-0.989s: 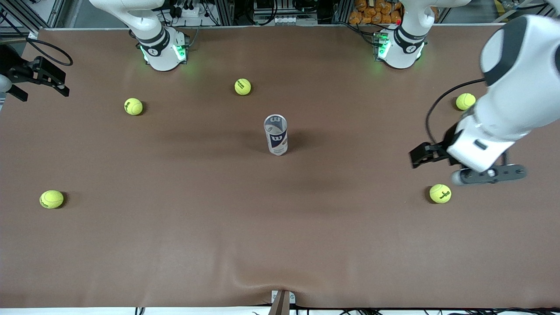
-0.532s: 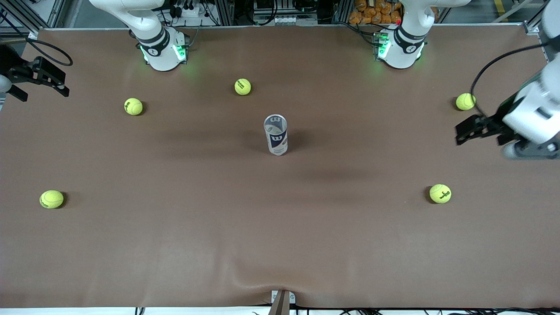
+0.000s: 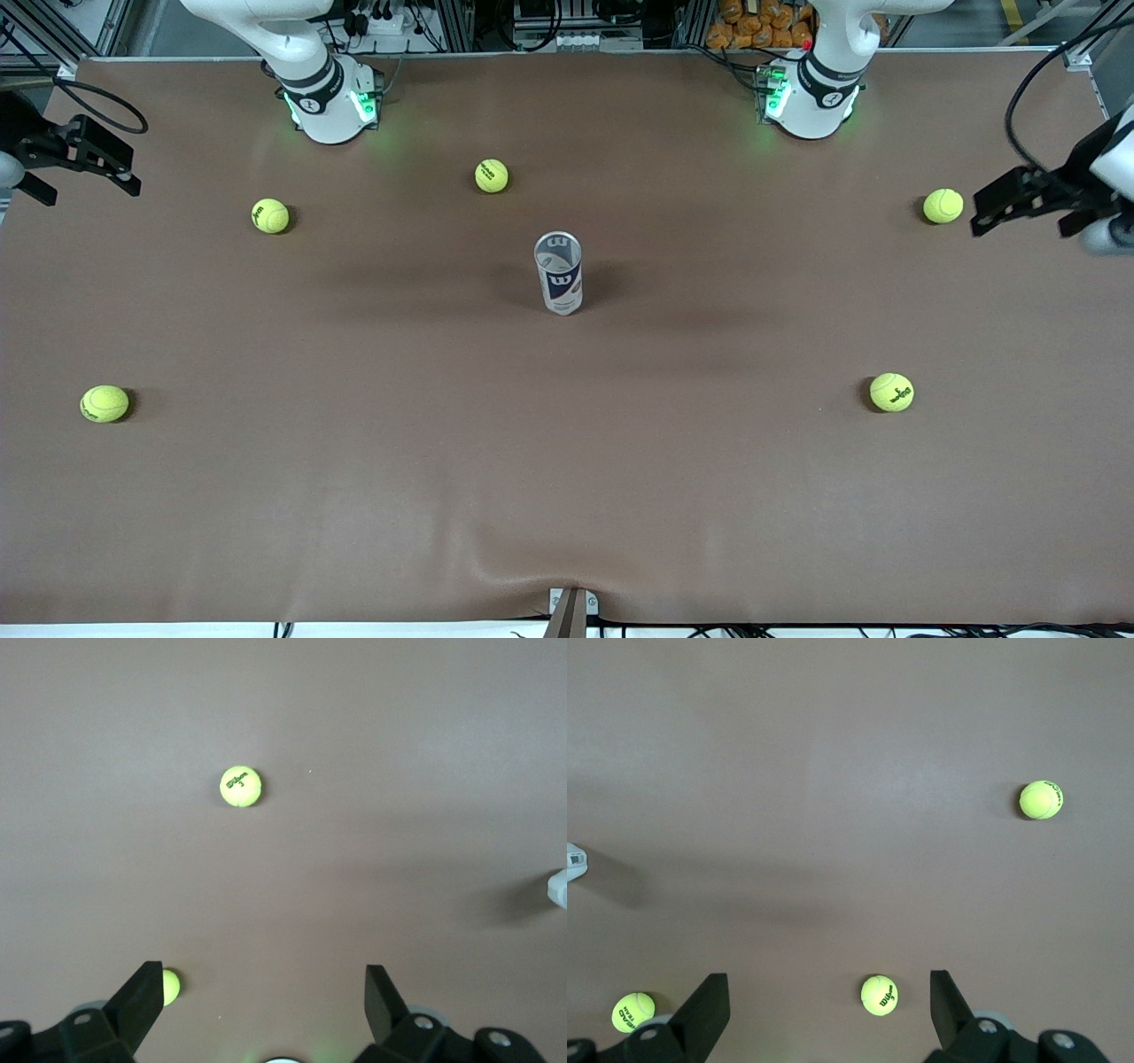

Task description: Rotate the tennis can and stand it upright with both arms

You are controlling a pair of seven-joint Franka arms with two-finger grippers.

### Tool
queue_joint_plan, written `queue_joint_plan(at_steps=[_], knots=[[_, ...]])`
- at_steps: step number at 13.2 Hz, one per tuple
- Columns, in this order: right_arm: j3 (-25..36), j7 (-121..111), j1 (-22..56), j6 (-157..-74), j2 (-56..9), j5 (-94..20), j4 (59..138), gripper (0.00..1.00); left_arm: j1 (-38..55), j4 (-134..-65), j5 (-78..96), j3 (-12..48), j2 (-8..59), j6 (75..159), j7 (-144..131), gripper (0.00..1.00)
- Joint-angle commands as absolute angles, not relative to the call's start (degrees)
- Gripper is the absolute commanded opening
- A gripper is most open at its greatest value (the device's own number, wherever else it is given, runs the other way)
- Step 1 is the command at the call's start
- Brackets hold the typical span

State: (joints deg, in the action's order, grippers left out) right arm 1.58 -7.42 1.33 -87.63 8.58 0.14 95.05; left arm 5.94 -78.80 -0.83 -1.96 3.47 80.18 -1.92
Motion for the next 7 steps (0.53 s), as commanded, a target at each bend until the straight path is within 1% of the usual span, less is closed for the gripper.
queue_joint_plan(at_steps=[1, 2, 4, 7], knots=[[1.8, -8.2, 1.0, -87.8, 9.0, -0.8, 96.1, 1.00, 5.6, -82.5, 0.0, -4.3, 0.2, 78.1, 1.1, 1.00], [1.8, -8.2, 1.0, -87.3, 9.1, -0.8, 96.1, 1.00, 5.7, -84.0, 0.0, -4.6, -1.4, 77.7, 0.8, 1.00], [1.8, -8.2, 0.8, -86.4, 9.2, -0.8, 96.1, 1.00, 6.2, -85.1, -0.4, -3.3, -3.3, 77.3, -0.4, 1.00], [1.8, -8.2, 0.8, -85.9, 9.2, -0.8, 96.6, 1.00, 5.7, -87.7, -0.1, -3.3, -3.9, 77.9, -0.5, 1.00]])
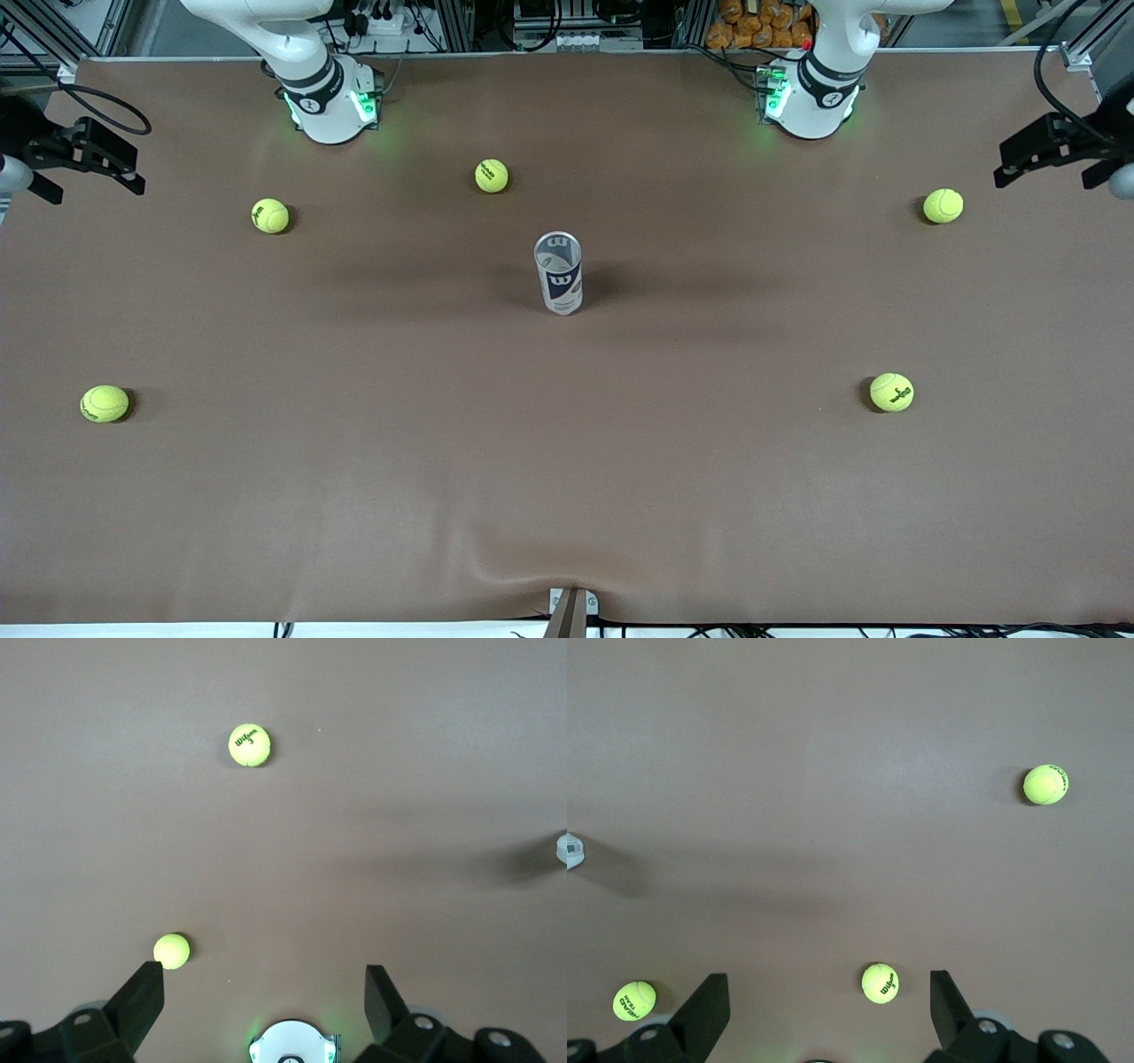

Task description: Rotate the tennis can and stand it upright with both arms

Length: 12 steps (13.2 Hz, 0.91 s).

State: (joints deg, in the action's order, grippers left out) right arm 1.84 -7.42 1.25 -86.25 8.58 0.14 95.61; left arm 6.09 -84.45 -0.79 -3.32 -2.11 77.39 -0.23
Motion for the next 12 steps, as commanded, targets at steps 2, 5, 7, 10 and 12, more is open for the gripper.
queue_joint_plan(at_steps=[2, 5, 7, 10, 12], knots=[[1.8, -8.2, 0.7, -85.9, 9.3, -0.8, 97.0, 1.00, 5.7, -88.4, 0.1, -3.5, -3.5, 78.8, -0.5, 1.00], [1.8, -8.2, 0.7, -85.9, 9.4, -0.8, 97.0, 1.00, 5.7, -88.3, 0.4, -3.6, -2.5, 82.1, -0.4, 1.00], [1.9, -8.2, 0.1, -85.9, 9.2, -0.8, 97.0, 1.00, 5.7, -88.6, 0.4, -3.7, -2.5, 82.4, -0.9, 1.00], [1.8, -8.3, -0.1, -86.0, 9.0, -0.8, 97.5, 1.00, 5.7, -88.8, 0.0, -3.7, -1.9, 83.2, -2.9, 1.00], [1.6, -8.2, 0.4, -86.2, 9.0, -0.8, 97.6, 1.00, 5.7, -89.0, -0.2, -3.8, -1.8, 84.4, -3.4, 1.00]])
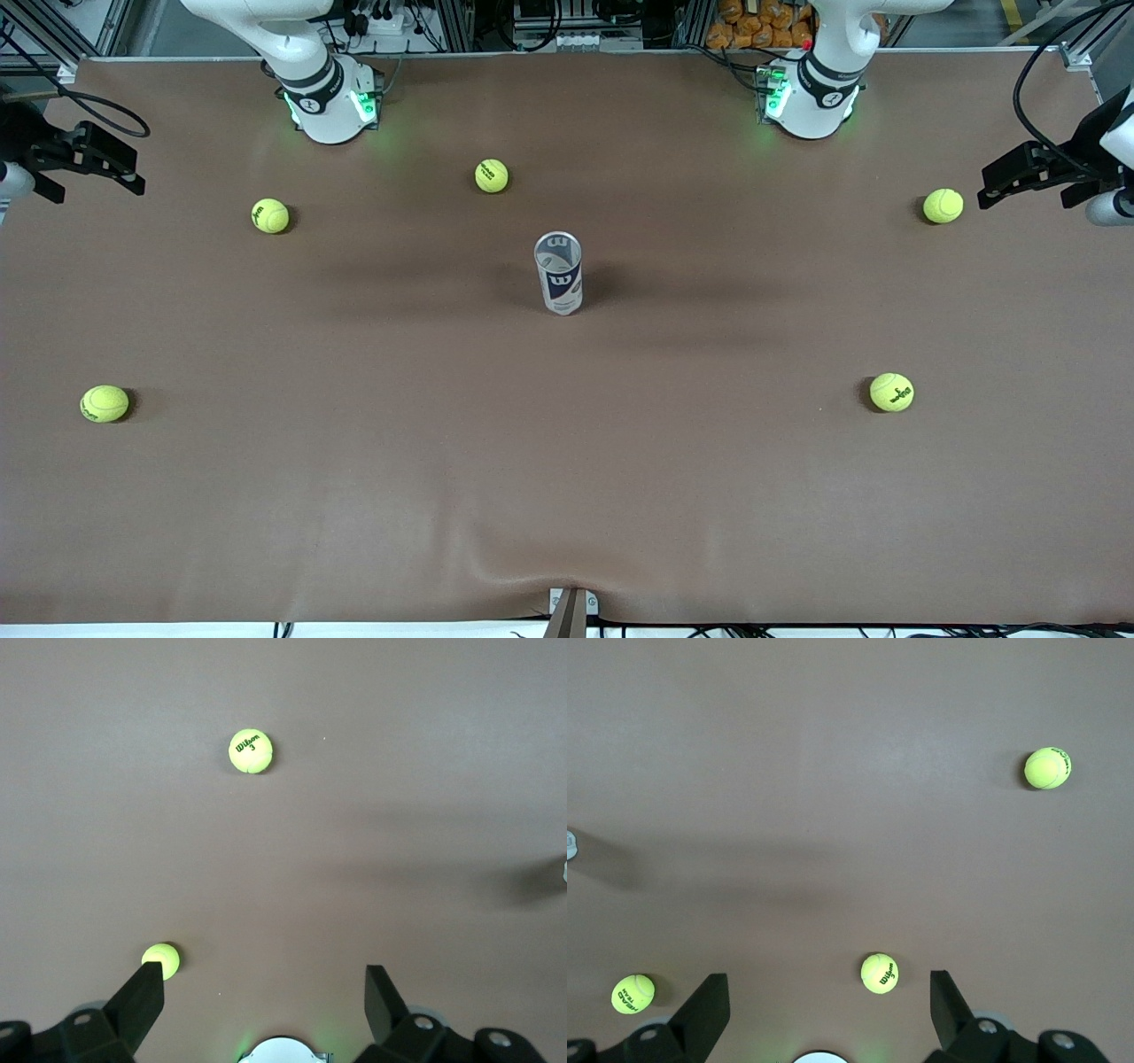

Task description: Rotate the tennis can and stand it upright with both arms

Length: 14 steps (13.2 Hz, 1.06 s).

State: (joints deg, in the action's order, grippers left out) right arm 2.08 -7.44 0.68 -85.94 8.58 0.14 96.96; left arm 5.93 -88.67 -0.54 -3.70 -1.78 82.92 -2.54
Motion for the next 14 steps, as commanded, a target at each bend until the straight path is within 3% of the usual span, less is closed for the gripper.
queue_joint_plan(at_steps=[1, 14], knots=[[1.6, -8.2, 1.5, -86.1, 9.0, -0.8, 97.6, 1.00, 5.7, -89.6, -0.2, -3.8, -1.8, 85.0, -2.8, 1.00], [1.9, -8.2, 0.1, -86.6, 9.8, -0.8, 97.3, 1.00, 5.6, -89.5, -0.3, -4.2, -0.5, 85.3, -2.6, 1.00]])
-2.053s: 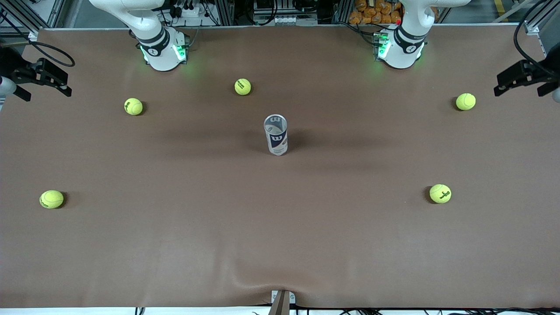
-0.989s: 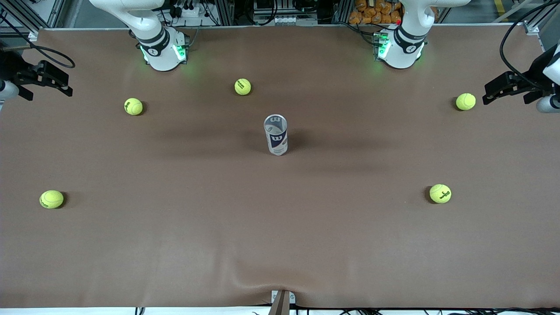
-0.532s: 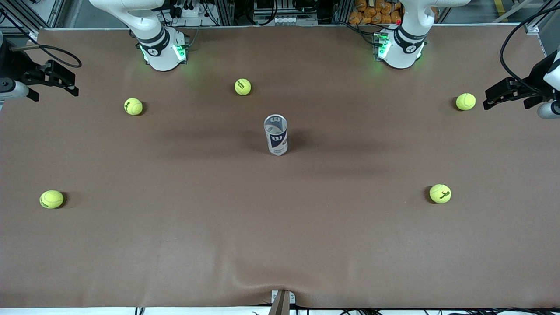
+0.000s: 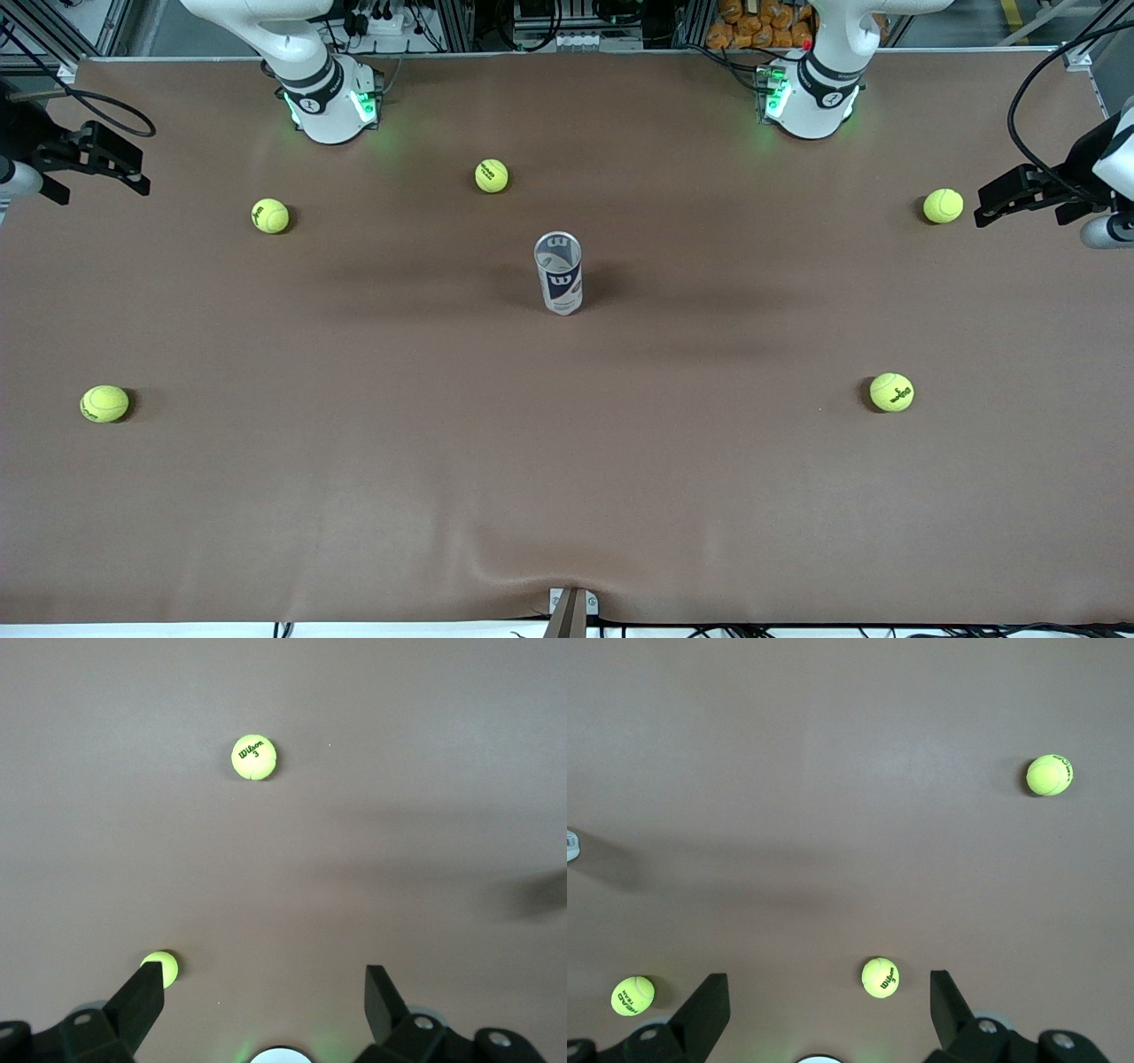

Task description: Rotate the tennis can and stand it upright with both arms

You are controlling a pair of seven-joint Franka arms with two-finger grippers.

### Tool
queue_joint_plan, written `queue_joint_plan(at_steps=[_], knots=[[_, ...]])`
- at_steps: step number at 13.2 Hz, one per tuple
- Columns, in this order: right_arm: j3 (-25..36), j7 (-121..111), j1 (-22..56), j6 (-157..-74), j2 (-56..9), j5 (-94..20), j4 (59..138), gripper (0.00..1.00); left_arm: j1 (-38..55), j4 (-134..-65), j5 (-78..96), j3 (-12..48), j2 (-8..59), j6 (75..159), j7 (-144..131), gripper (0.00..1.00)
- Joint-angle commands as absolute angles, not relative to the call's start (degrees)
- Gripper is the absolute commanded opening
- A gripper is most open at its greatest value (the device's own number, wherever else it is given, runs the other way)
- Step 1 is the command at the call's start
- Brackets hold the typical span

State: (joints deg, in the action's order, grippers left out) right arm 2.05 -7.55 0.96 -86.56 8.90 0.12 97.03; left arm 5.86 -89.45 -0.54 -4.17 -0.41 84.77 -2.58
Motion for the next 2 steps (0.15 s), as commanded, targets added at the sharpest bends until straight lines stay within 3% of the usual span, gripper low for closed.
queue_joint_plan(at_steps=[1, 2], knots=[[1.9, -8.2, -0.5, -86.6, 9.8, -0.8, 97.3, 1.00, 5.6, -89.5, -0.2, -4.2, -0.5, 85.3, -2.3, 1.00], [1.9, -8.2, -0.7, -86.5, 9.8, -0.8, 97.3, 1.00, 5.6, -89.4, -0.2, -4.3, -0.5, 85.3, -2.3, 1.00]])
